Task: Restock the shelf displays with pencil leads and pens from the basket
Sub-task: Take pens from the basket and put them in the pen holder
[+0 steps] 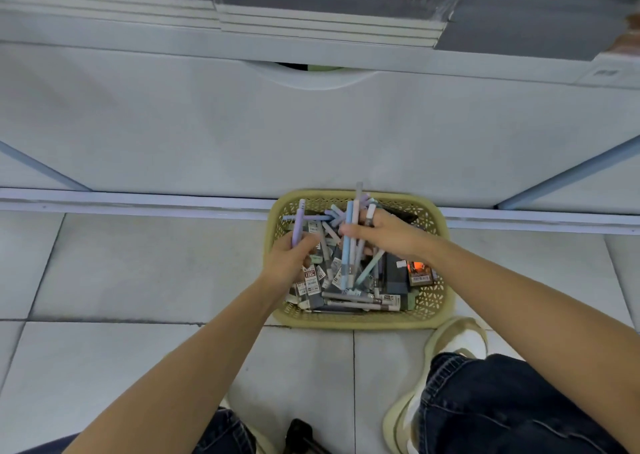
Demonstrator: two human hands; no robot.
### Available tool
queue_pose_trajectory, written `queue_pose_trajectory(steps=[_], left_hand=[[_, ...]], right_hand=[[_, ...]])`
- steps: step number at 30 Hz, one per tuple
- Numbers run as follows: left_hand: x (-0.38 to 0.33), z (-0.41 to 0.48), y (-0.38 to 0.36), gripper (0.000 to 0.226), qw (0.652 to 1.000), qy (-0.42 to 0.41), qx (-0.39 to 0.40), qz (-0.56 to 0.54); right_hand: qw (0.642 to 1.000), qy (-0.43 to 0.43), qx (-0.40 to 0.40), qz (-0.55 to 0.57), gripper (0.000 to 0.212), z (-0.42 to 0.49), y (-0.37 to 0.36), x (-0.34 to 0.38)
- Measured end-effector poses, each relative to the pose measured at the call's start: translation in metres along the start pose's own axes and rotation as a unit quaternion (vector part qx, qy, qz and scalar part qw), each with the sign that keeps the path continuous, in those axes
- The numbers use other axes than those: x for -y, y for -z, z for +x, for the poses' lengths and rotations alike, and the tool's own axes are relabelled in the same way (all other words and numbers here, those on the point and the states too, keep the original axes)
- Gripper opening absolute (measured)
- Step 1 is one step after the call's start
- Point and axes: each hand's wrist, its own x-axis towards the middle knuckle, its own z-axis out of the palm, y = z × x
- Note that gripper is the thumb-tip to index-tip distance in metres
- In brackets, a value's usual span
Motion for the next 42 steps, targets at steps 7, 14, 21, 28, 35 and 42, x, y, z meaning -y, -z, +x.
queue_pose_trajectory(steps=[7, 14, 21, 28, 35, 42], left_hand=[[-0.006, -0.015, -0.026, 0.021, 0.989, -0.066, 0.130, 0.023], [-0.014, -0.023, -0.019, 0.025, 0.987, -0.091, 0.133, -0.014], [-0.021, -0.027, -0.013, 0.026, 0.988, -0.117, 0.100, -0.029], [-0.078, -0.052, -0.005, 0.030, 0.971, -0.228, 0.069, 0.007], [-0.180, -0.117, -0.004, 0.025, 0.912, -0.403, 0.021, 0.078], [-0.285, -0.199, -0.022, 0.019, 0.846, -0.521, 0.060, 0.090]], right_hand=[[0.990, 0.022, 0.012, 0.136, 0.010, -0.002, -0.014, 0.014], [0.977, 0.031, 0.021, 0.211, 0.022, -0.005, -0.008, 0.023], [0.968, 0.056, -0.081, 0.230, 0.017, -0.011, 0.001, 0.031], [0.972, 0.146, -0.098, 0.157, 0.015, -0.042, 0.025, 0.105], [0.951, 0.291, -0.090, 0.059, 0.017, -0.115, 0.050, 0.227], [0.880, 0.445, -0.169, 0.008, 0.019, -0.201, 0.066, 0.333]])
